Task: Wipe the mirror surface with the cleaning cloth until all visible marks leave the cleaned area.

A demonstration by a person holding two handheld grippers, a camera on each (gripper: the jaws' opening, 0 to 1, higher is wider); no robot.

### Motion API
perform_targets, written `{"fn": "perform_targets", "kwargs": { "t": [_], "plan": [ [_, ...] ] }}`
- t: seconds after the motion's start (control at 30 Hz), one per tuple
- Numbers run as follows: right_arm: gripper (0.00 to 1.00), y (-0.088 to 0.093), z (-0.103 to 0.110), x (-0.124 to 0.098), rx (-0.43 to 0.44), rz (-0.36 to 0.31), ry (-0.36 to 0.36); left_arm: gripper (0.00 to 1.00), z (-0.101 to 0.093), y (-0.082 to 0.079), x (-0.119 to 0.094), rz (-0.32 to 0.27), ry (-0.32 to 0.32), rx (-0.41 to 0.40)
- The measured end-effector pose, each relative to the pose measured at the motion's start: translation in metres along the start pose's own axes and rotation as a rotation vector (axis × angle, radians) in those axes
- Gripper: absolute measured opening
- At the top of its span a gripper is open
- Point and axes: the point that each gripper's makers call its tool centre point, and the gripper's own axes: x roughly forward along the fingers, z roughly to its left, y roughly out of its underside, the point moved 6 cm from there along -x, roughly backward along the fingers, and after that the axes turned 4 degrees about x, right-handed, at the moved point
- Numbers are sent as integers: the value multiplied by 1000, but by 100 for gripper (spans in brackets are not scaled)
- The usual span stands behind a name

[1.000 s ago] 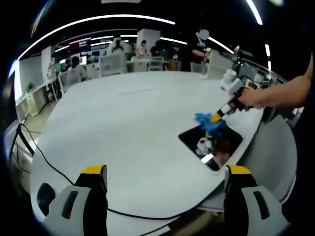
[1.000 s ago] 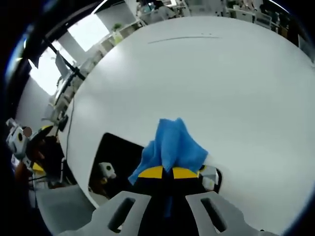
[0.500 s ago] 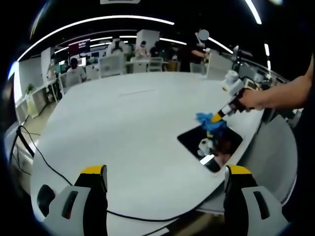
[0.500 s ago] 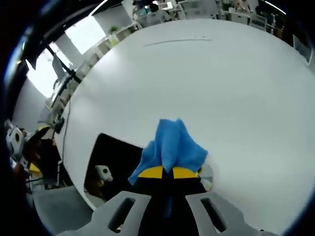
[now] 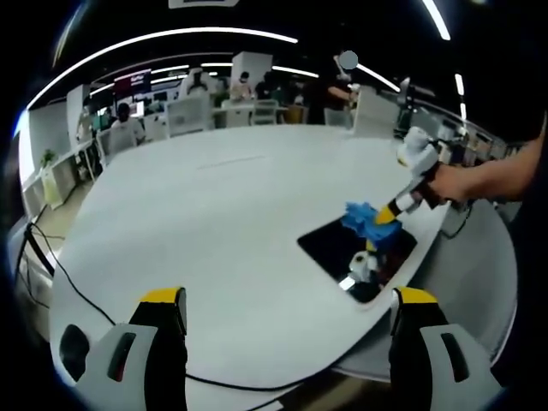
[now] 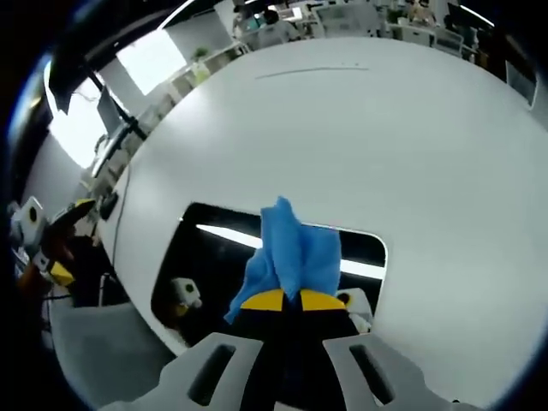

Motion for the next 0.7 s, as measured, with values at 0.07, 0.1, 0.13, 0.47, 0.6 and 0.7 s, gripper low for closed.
{"fn": "perform_targets", "kwargs": {
  "t": [0.07,0.1,0.13,0.47,0.6,0.7],
  "plan": [
    [0,8,2,-4,-1,2,-5,100,-1,0,0,4,4,5],
    [0,11,3,-5,-2,2,-8,100,-1,0,1,5,5,6],
    [0,14,4,-6,-1,5,-12,100,-1,-1,1,5,6,7],
    [0,41,19,-17,-63,59,-23,100,-2,-8,7,3,25,24],
    [0,56,25,-24,-78,75,-36,100,-1,-9,8,3,29,25],
    [0,62,26,-26,-70,82,-47,100,0,-8,8,7,30,26]
  ]
}}
